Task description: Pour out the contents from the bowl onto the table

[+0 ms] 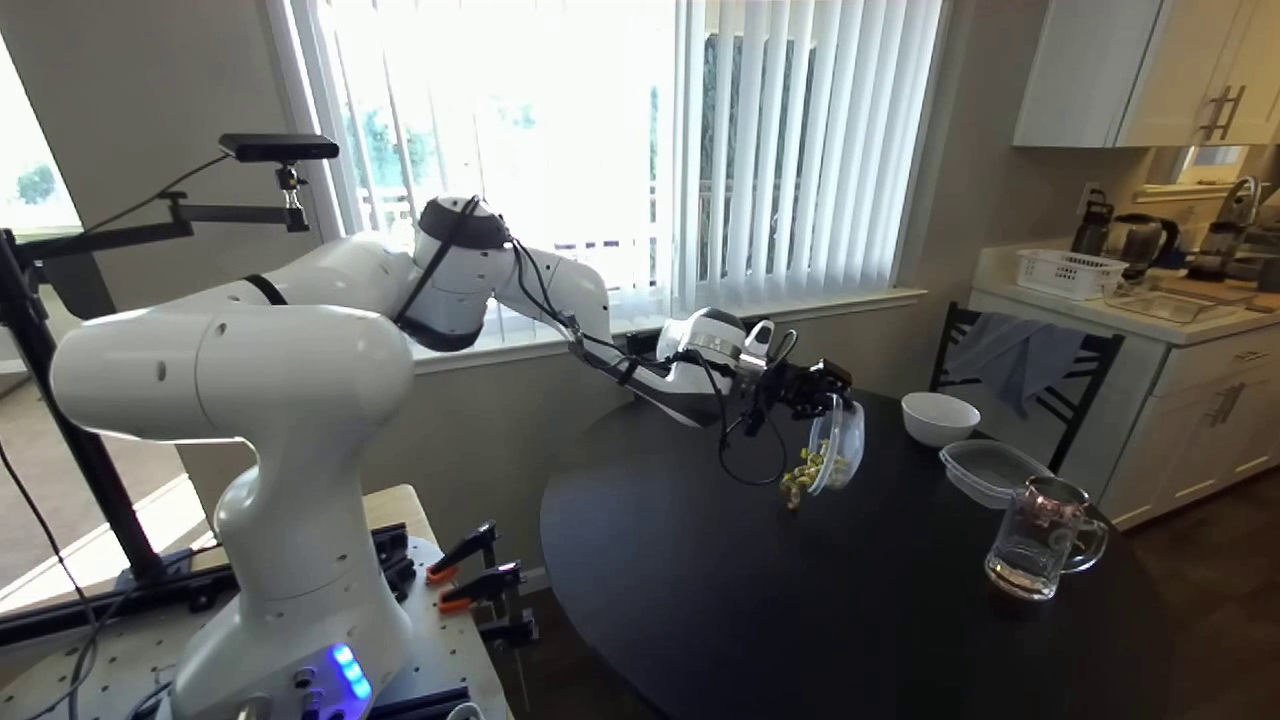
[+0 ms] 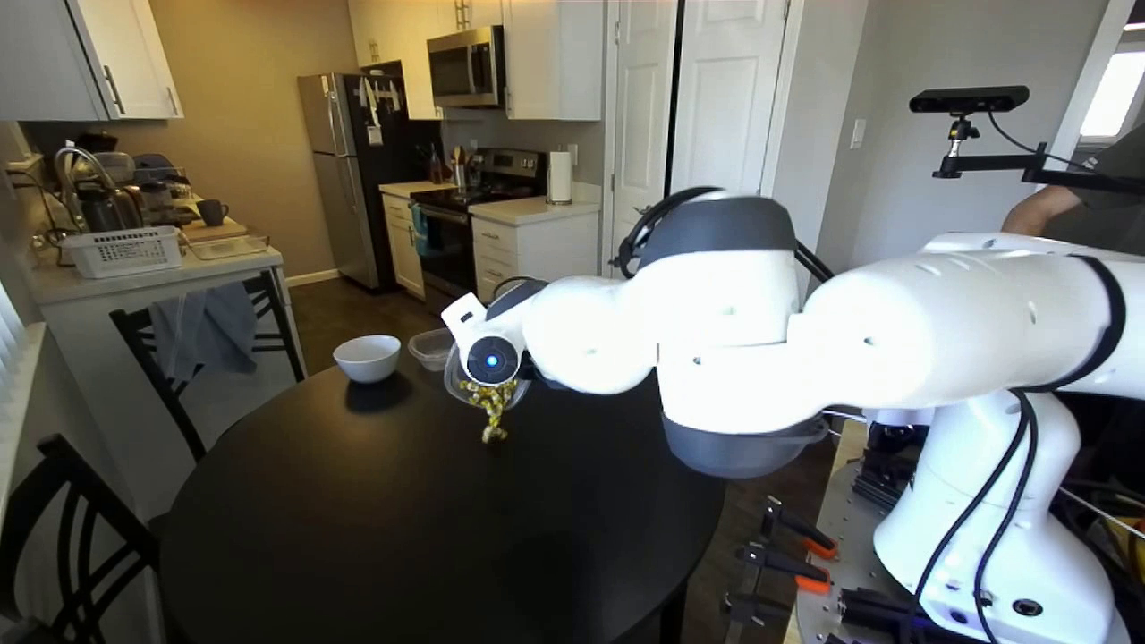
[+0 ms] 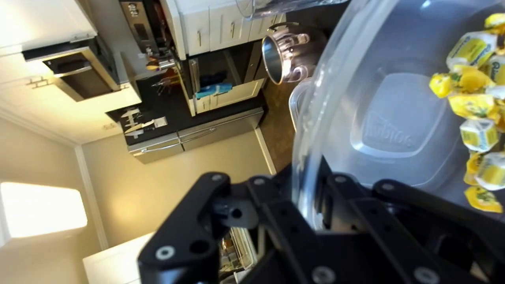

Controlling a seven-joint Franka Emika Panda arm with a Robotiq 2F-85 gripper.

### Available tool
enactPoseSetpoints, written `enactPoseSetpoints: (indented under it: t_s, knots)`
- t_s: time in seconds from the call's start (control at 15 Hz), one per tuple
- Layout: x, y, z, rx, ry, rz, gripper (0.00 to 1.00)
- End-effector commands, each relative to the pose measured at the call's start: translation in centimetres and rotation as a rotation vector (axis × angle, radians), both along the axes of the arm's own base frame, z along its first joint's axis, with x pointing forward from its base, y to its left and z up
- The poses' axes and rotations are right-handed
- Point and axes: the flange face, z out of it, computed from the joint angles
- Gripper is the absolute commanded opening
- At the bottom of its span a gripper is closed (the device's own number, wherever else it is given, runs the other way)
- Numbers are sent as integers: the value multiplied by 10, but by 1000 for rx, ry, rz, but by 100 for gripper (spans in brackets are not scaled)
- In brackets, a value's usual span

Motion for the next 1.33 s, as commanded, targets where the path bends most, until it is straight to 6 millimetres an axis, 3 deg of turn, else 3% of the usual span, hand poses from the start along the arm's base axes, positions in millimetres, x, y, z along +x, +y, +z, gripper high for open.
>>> enactPoseSetpoints:
  t_s: [0.0, 0.27, 0.47, 0.73, 0.93, 1.13, 1.27]
  knots:
    - [23, 14, 32, -132, -92, 63, 1]
    - [42, 42, 51, -244, -226, 129, 1]
    - [48, 49, 46, -342, -362, 182, 1]
    - [30, 9, 5, -406, -501, 191, 1]
    - [22, -9, -23, -401, -540, 156, 1]
    - [19, -21, -44, -393, -573, 142, 1]
    - [18, -22, -47, -369, -586, 131, 1]
